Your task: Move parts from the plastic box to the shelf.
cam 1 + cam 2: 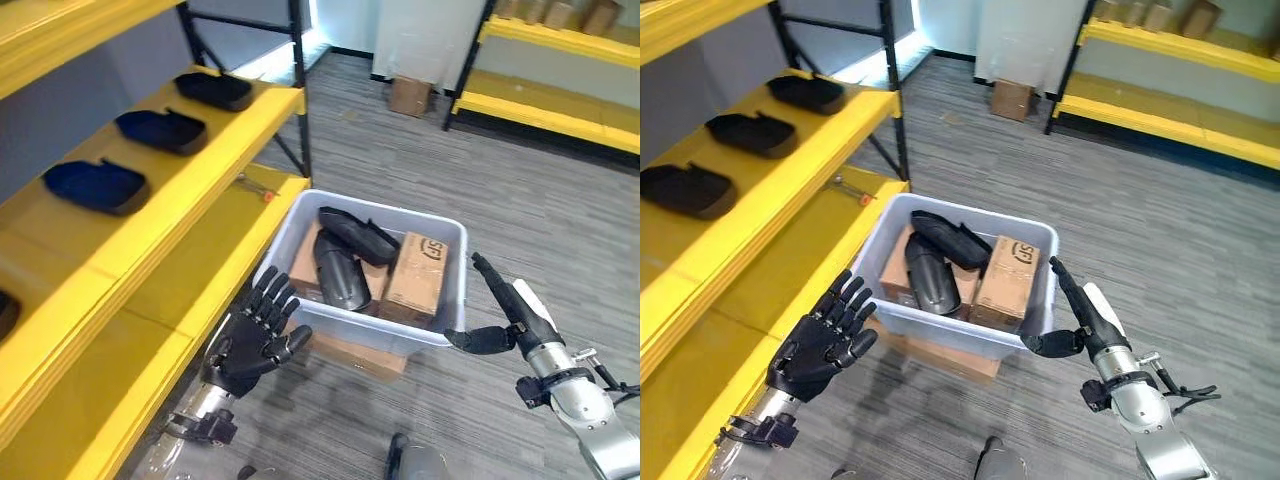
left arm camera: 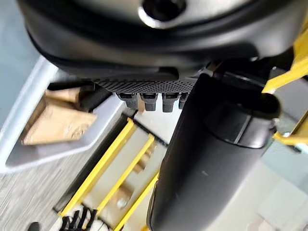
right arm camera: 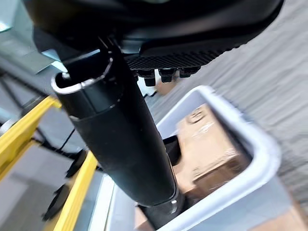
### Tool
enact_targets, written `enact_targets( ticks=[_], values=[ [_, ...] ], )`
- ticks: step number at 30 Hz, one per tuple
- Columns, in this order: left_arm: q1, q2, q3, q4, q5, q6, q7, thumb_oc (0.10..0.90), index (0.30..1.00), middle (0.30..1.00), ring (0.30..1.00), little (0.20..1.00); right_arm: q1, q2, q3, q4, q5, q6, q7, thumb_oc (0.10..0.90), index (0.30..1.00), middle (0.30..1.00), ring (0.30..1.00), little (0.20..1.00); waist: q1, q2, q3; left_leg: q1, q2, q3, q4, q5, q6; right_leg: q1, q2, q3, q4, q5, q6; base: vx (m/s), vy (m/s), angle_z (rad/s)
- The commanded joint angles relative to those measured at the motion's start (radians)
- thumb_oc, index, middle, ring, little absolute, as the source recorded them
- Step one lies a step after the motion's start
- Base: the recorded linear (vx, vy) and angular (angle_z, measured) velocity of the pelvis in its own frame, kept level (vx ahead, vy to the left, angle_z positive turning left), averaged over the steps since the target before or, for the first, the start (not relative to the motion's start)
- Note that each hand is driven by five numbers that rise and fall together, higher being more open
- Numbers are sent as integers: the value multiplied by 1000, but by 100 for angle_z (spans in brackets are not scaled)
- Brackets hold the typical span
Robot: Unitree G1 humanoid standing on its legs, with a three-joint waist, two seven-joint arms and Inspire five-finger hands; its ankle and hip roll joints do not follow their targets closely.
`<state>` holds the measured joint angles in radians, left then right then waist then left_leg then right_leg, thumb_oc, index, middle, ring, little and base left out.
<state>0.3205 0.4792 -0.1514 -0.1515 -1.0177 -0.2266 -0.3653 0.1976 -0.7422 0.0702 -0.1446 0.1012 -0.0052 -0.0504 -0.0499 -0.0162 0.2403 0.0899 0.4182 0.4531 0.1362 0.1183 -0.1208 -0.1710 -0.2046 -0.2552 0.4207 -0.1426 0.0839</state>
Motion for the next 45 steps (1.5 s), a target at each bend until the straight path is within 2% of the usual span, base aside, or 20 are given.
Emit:
enact_targets(
  ticks=[1,2,3,4,6,7,8,9,10,13,14,20,23,32,45],
  values=[
    [-73,17,51,-144,-28,-95,-42,900,1000,1000,1000,1000,-119,29,-20,-84,40,-135,5,900,1000,1000,1000,1000,24,-34,-12,-35,61,-11,114,-7,-51,135,-12,-60,-147,14,2,164,-347,-13],
    [-106,6,36,-126,10,-105,-28,900,1000,1000,1000,1000,-126,32,-12,-87,32,-142,15,900,1000,1000,1000,1000,17,-30,-11,-63,48,-14,168,-12,-43,139,7,-64,-161,9,-19,142,-271,-3],
    [-111,5,36,-124,19,-111,-19,900,1000,1000,1000,1000,-128,31,-11,-87,35,-143,22,900,1000,1000,1000,1000,16,-30,-11,-67,37,-15,172,-25,-36,138,6,-64,-161,8,-19,116,-106,-10],
    [-117,3,34,-123,65,-128,2,900,1000,1000,1000,1000,-135,31,0,-84,42,-149,32,900,1000,1000,1000,1000,22,-26,-10,-83,-30,-38,159,-74,-8,134,14,-49,-161,7,-17,123,10,-13],
    [-121,14,30,-128,73,-139,23,900,1000,1000,1000,1000,-145,28,17,-86,32,-158,30,900,1000,1000,1000,1000,27,-15,-3,-113,-120,-37,105,-103,17,146,30,-36,-180,10,-9,160,44,-21],
    [-120,18,33,-132,53,-134,24,900,1000,1000,1000,1000,-136,25,18,-90,14,-159,22,900,1000,1000,1000,1000,28,-8,2,-137,-144,-17,65,-76,12,166,39,-42,-207,15,-6,147,126,-20],
    [-94,23,56,-146,34,-123,25,900,1000,1000,1000,1000,-111,28,25,-97,-12,-166,2,900,1000,1000,1000,1000,60,-2,9,-201,-176,-101,25,-24,23,177,52,-23,-224,31,-17,115,126,-12],
    [-87,24,61,-148,32,-119,21,900,1000,1000,1000,1000,-107,29,26,-97,-15,-168,-2,900,1000,1000,1000,1000,65,-3,9,-205,-181,-121,21,-22,23,180,52,-18,-223,30,-18,183,196,-19],
    [-35,23,104,-156,24,-102,-24,900,1000,1000,1000,1000,-92,30,19,-95,-12,-181,-6,900,1000,1000,1000,1000,84,-12,1,-183,-212,-168,-11,-65,45,193,47,-6,-223,22,-10,140,129,-33],
    [-15,29,128,-155,26,-87,-51,900,1000,1000,1000,1000,-52,30,-14,-118,17,-175,-2,900,1000,1000,1000,1000,83,-17,-19,-153,-228,-166,-44,-76,50,200,42,-13,-238,31,0,134,131,-58],
    [-14,33,134,-154,9,-77,-69,900,1000,1000,1000,1000,-22,40,-30,-127,21,-176,-1,900,1000,1000,1000,1000,75,-22,-28,-127,-245,-165,-55,-95,62,200,31,-6,-236,33,10,145,131,-54],
    [-28,38,140,-138,3,-62,-90,900,1000,1000,1000,1000,-4,81,-19,-119,4,-189,-10,900,1000,1000,1000,1000,67,-22,-42,-82,-267,-144,-103,-111,74,184,0,1,-279,81,48,60,56,-3],
    [-23,47,152,-132,2,-52,-106,900,1000,1000,1000,1000,-11,99,-15,-131,-2,-175,-1,900,1000,1000,1000,1000,74,-21,-44,-69,-268,-133,-129,-109,78,186,-11,-6,-293,90,61,6,6,1],
    [-24,54,141,-138,-4,-30,-136,900,1000,1000,1000,1000,-39,100,6,-102,-26,-167,-25,900,1000,1000,1000,1000,94,-23,-62,-44,-251,-150,-177,-90,66,229,-6,-31,-341,93,52,25,-62,4],
    [-35,41,113,-127,-10,-24,-135,900,1000,1000,1000,1000,-72,96,27,-95,-35,-156,-27,900,1000,1000,1000,1000,88,-19,-82,-19,-235,-152,-181,-92,52,256,11,-40,-357,83,35,15,-27,0]
  ],
)
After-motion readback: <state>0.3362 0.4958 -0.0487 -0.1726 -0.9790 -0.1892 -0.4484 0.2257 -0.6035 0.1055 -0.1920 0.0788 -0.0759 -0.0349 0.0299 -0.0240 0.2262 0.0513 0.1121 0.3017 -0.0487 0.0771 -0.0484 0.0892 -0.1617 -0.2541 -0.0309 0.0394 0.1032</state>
